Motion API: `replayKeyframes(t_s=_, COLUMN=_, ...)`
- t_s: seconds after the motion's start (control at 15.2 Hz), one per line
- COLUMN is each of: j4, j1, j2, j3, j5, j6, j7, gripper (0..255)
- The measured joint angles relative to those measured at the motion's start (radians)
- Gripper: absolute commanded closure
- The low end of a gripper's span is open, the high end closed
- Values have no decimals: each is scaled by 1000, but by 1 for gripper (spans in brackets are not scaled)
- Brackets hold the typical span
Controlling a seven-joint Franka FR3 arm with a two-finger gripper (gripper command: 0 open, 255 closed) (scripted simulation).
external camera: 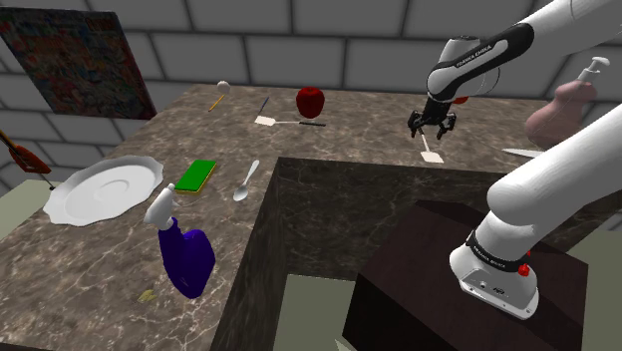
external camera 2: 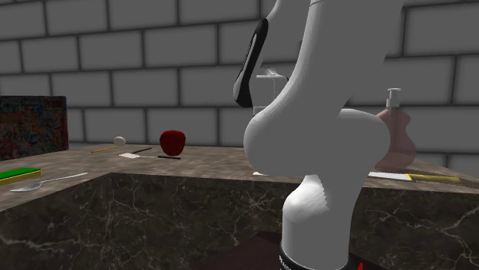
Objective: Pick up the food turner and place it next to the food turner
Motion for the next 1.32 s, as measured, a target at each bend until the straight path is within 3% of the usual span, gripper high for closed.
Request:
replayKeyframes(t_s=0.07, j4=0, j1=0, j2=0, j3=0, j5=0, j6=0, j7=0, gripper=255)
replayKeyframes(t_s=0.79, j4=2, j1=0, j2=-5, j3=0, j5=-1, j6=-6, j7=0, gripper=255)
replayKeyframes(t_s=1.32, j4=55, j1=-2, j2=-73, j3=12, j5=-2, j6=-127, j7=4, gripper=255)
